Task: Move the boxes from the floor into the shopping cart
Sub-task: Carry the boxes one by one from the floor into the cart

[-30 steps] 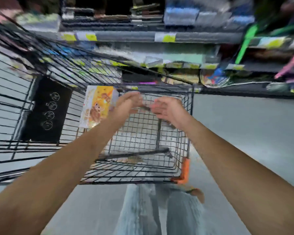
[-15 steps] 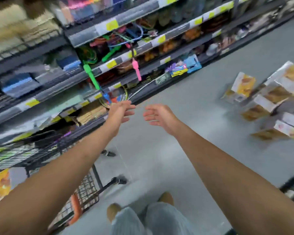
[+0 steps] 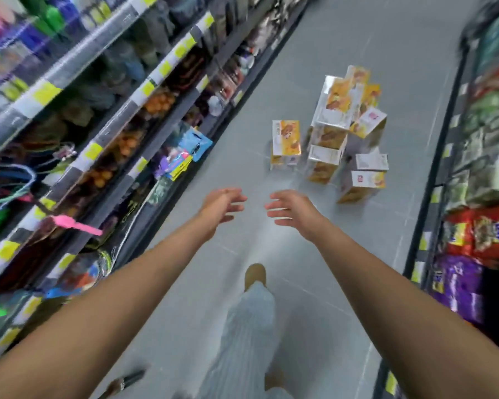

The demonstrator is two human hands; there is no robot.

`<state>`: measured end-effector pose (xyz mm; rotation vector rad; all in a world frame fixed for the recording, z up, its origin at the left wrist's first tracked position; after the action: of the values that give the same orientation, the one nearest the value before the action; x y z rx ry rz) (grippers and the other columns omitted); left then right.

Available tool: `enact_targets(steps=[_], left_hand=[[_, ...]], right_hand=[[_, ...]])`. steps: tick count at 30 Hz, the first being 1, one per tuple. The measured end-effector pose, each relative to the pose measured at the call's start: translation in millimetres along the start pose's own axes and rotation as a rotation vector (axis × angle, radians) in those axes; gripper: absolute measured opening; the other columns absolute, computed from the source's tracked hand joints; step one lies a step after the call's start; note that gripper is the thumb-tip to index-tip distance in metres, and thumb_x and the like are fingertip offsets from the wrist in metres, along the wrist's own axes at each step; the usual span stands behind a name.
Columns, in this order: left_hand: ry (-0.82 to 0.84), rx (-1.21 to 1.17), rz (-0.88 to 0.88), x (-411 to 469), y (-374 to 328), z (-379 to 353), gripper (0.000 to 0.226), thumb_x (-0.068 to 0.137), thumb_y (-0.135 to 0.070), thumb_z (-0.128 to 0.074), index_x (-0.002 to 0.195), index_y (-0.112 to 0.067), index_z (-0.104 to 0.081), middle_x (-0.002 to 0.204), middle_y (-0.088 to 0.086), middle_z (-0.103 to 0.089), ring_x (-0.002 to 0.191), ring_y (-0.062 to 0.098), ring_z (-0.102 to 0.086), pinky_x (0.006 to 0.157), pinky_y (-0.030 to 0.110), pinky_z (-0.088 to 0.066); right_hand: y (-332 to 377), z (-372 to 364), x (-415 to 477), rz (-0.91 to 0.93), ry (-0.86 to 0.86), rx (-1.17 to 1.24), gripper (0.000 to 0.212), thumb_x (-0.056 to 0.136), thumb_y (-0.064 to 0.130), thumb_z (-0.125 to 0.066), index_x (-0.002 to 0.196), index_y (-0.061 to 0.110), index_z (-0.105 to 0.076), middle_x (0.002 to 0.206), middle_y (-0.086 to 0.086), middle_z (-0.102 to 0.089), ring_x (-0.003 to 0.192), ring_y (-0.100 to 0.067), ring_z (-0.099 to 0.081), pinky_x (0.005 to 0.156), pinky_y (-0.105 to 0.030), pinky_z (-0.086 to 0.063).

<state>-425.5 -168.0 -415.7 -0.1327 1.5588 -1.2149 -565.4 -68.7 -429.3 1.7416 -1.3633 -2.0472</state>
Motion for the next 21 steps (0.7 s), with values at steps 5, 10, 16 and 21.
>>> enact_targets(steps=[5, 10, 16, 21], left_hand=[[0.126, 0.109, 0.049, 103, -87, -65, 0.017, 0.094, -0.026, -0.048, 0.110, -0.023, -0.054, 0.112, -0.002, -0.062, 0.097, 0.016, -0.060, 0.092, 0.033, -0.043], [0.224, 0.221, 0.075, 173, -150, -114, 0.032, 0.095, -0.029, -0.047, 0.125, -0.020, -0.052, 0.119, -0.002, -0.061, 0.103, 0.016, -0.060, 0.095, 0.036, -0.043], [0.295, 0.290, 0.139, 237, -205, -171, 0.039, 0.096, -0.030, -0.047, 0.132, -0.016, -0.046, 0.125, 0.001, -0.060, 0.106, 0.018, -0.058, 0.096, 0.037, -0.043], [0.302, 0.314, 0.193, 300, -251, -225, 0.035, 0.095, -0.029, -0.048, 0.128, -0.016, -0.048, 0.125, 0.002, -0.062, 0.107, 0.019, -0.059, 0.092, 0.035, -0.043]], right_hand=[[56, 64, 88, -0.070, -0.153, 0.176, 0.016, 0.095, 0.022, -0.049, 0.105, 0.013, -0.058, 0.085, -0.003, -0.067, 0.072, -0.017, -0.063, 0.067, -0.028, -0.048], [103, 107, 143, -0.098, -0.224, 0.240, 0.018, 0.097, 0.022, -0.046, 0.109, 0.012, -0.056, 0.086, -0.003, -0.067, 0.072, -0.017, -0.062, 0.063, -0.028, -0.047], [150, 171, 192, -0.128, -0.289, 0.269, 0.018, 0.097, 0.022, -0.045, 0.096, 0.013, -0.061, 0.086, -0.003, -0.067, 0.072, -0.017, -0.061, 0.066, -0.029, -0.047], [190, 240, 248, -0.184, -0.310, 0.325, 0.013, 0.096, 0.020, -0.047, 0.096, 0.015, -0.059, 0.082, -0.003, -0.067, 0.070, -0.016, -0.060, 0.064, -0.029, -0.046]])
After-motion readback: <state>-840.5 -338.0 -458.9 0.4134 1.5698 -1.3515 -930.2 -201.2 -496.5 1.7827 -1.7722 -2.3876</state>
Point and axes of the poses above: each hand's wrist, its own x-axis towards the middle knuckle, its own z-axis out of the back of the hand, y = z × x, the point moved 3 cm from there along x, towards the middle knuckle
